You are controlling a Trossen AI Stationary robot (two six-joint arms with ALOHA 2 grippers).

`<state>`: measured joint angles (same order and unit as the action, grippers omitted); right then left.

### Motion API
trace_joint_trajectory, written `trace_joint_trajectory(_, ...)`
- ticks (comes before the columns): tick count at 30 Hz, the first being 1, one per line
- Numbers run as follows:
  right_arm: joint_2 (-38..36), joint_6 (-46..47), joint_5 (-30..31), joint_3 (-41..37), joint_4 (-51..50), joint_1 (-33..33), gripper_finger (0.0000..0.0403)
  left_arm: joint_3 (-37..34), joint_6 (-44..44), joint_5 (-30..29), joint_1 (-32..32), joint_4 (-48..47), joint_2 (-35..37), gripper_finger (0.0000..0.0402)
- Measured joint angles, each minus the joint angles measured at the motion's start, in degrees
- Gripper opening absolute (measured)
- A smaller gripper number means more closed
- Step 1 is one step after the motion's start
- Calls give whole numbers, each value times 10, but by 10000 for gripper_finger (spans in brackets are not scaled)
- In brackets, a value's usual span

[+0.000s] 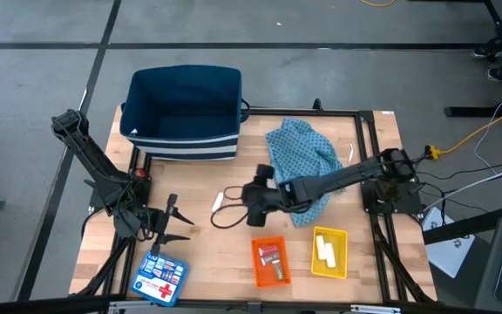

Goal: Pick & Place Medicine items
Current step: Put the rolled gauze into the yellow bin

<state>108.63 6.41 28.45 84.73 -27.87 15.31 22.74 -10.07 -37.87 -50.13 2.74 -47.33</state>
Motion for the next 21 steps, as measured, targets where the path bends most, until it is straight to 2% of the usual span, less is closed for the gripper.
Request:
trace_joint_trajectory(3,21,-96,-19,0,49,-10,210,0,-3,0,0,0,0,200)
trace_joint_trajectory(8,59,-223,-26,0,69,-22,210,0,-2,0,0,0,0,200)
trace_joint_trajectory(13,96,-265,-25,0,72,-33,210,0,-3,-1,0,2,0,200)
trace_joint_trajectory(21,124,-309,-52,0,153,-43,210,0,-3,-14,0,5,0,200)
